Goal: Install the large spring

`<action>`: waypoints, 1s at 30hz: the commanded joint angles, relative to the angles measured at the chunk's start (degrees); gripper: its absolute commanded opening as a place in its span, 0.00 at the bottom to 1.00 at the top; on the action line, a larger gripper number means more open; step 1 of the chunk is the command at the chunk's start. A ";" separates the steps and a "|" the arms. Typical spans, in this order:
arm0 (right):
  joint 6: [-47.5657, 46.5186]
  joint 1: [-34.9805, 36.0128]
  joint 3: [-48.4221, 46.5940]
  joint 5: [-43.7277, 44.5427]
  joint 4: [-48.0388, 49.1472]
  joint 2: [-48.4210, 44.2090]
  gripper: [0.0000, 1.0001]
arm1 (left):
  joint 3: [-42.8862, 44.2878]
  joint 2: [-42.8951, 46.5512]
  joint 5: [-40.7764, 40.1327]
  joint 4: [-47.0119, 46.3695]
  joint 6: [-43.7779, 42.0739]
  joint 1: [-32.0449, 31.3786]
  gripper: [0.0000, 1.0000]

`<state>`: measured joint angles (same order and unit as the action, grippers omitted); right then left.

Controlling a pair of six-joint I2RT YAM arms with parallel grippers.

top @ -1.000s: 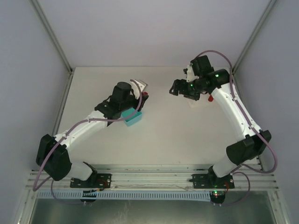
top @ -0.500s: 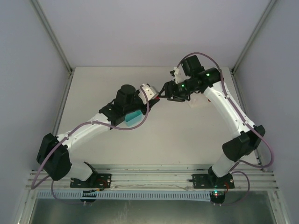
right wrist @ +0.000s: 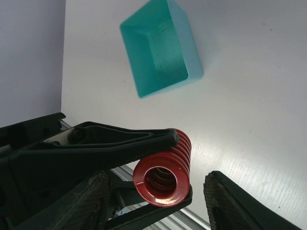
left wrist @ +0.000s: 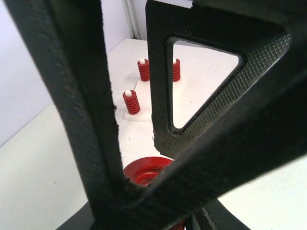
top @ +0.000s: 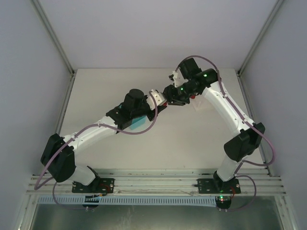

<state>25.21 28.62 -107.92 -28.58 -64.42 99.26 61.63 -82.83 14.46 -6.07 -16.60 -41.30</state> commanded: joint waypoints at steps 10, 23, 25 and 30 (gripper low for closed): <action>-4.79 1.98 -1.22 -0.95 -6.03 3.25 0.51 | 2.54 0.29 1.67 -4.48 -0.53 -1.21 0.00; -1.88 2.49 1.33 0.70 -1.26 2.15 0.12 | 1.54 0.15 1.02 -5.28 -0.14 -1.74 0.04; -1.86 2.49 0.99 1.96 -1.32 1.84 0.06 | 1.28 0.12 0.59 -4.74 0.03 -1.72 0.13; -1.01 1.96 1.49 6.88 -0.56 0.34 0.00 | -0.07 0.57 -0.18 -4.70 1.52 -1.62 0.39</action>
<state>21.80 30.17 -107.48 -26.87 -66.43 101.56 61.58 -83.20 13.93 -5.23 -16.47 -42.06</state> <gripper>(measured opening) 0.334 0.340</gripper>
